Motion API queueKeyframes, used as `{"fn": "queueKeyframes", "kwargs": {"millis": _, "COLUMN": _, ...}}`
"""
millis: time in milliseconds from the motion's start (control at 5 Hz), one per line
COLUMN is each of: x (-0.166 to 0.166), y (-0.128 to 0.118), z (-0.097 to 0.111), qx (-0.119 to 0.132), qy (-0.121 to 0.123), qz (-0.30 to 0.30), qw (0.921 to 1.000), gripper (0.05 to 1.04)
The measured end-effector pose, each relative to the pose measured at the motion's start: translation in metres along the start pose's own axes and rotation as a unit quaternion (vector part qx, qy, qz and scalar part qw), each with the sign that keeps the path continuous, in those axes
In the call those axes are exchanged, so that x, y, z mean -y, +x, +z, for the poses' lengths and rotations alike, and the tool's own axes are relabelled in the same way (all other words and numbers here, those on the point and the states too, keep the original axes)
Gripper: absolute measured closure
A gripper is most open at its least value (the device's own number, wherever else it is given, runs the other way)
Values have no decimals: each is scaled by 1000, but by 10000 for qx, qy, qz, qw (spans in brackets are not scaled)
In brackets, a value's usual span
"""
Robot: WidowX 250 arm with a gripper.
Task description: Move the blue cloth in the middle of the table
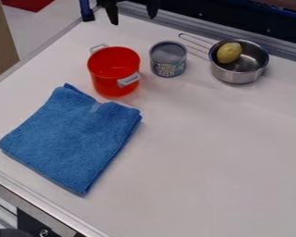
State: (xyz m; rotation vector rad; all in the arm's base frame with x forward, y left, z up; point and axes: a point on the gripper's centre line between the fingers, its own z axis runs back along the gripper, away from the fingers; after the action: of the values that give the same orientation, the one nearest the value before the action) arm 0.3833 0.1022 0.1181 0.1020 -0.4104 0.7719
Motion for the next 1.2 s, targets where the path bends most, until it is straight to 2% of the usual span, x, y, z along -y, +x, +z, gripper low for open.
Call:
{"fn": "queueKeyframes", "kwargs": {"millis": 200, "x": -3, "y": -9, "z": -12, "qx": -191, "qy": 99, "qz": -37, "qw": 9998, "gripper": 84}}
{"fn": "queueKeyframes", "kwargs": {"millis": 400, "x": -14, "y": -23, "z": -12, "qx": -442, "qy": 39, "qz": -299, "qw": 9986, "gripper": 84}}
{"fn": "queueKeyframes", "kwargs": {"millis": 600, "x": -31, "y": -24, "z": 2, "qx": -448, "qy": -138, "qz": -570, "qw": 9973, "gripper": 84}}
{"fn": "queueKeyframes", "kwargs": {"millis": 800, "x": -50, "y": -33, "z": 8, "qx": -700, "qy": -184, "qz": -1023, "qw": 9921, "gripper": 84}}
{"fn": "queueKeyframes", "kwargs": {"millis": 1000, "x": -77, "y": -52, "z": 5, "qx": -965, "qy": -150, "qz": -1630, "qw": 9818, "gripper": 130}}
{"fn": "queueKeyframes", "kwargs": {"millis": 1200, "x": -100, "y": -66, "z": -1, "qx": -1153, "qy": -190, "qz": -2194, "qw": 9686, "gripper": 399}}
